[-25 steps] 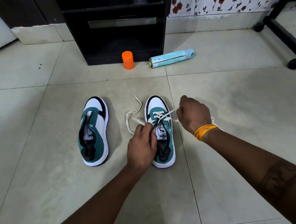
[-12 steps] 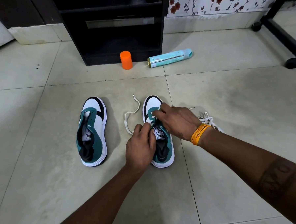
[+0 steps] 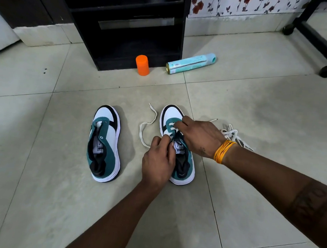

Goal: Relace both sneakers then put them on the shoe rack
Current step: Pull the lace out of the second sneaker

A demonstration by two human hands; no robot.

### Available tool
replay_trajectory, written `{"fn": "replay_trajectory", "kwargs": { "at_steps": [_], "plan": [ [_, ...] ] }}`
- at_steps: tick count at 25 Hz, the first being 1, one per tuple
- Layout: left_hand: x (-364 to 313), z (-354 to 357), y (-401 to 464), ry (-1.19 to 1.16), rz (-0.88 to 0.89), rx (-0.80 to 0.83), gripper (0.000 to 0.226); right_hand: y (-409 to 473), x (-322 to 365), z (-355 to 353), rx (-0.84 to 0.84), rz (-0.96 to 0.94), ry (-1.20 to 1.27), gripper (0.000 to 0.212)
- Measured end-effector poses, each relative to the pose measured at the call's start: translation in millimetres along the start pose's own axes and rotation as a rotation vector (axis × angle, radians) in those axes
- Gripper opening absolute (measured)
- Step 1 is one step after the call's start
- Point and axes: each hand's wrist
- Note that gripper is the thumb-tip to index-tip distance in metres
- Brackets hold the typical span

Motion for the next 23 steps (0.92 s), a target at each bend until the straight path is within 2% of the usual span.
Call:
{"fn": "replay_trajectory", "kwargs": {
  "at_steps": [3,5,8,9,11,13,15,16,18,20,21,23],
  "plan": [
    [1.7,-0.6,-0.5,-0.008,-0.002,-0.004,0.022,0.6,-7.3,-1.0,-0.021,-0.082,0.016,0.02],
    [1.9,-1.7,-0.4,-0.011,-0.003,-0.001,0.023,0.4,-8.3,-1.3,-0.037,-0.038,0.033,0.014],
    [0.0,-1.7,-0.4,0.008,0.011,0.009,0.023,-0.5,-20.0,1.9,-0.043,0.428,0.112,0.019],
    [0.1,-1.7,-1.0,0.008,0.013,0.008,0.023,-1.9,-22.3,2.2,-0.04,0.509,0.143,0.02],
    [1.5,-2.4,-0.4,0.001,0.012,0.0,0.023,-5.0,-17.9,-0.3,-0.041,0.436,0.165,0.024],
    [3.2,-1.3,1.2,-0.007,0.01,0.003,0.022,-3.1,-8.8,-6.0,-0.033,0.2,0.148,0.034],
    [2.1,-0.1,1.3,-0.008,0.011,0.005,0.022,2.1,0.2,-8.9,0.006,0.01,0.048,0.032],
    [1.9,-0.2,0.7,-0.01,0.013,0.003,0.023,4.3,2.6,-8.4,0.03,-0.012,0.003,0.027],
    [3.1,-0.7,-0.3,-0.016,0.015,-0.001,0.023,5.7,-0.9,-5.4,0.022,0.114,-0.022,0.019],
    [5.3,-1.2,1.2,-0.021,0.009,0.0,0.024,3.0,-16.5,-3.4,-0.004,0.452,0.041,0.015],
    [5.3,-1.0,0.7,-0.024,0.008,0.003,0.024,-0.9,-27.6,-2.0,0.004,0.582,0.067,0.016],
    [5.1,-1.9,0.6,-0.03,0.02,0.003,0.024,-10.2,-42.5,1.5,0.014,0.681,0.081,0.026]
  ]
}}
Point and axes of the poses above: each hand's wrist, its own y-axis towards the middle knuckle, its own z-axis out of the palm, x = y × z, and after that the axes turned 5 degrees about -z, right-handed
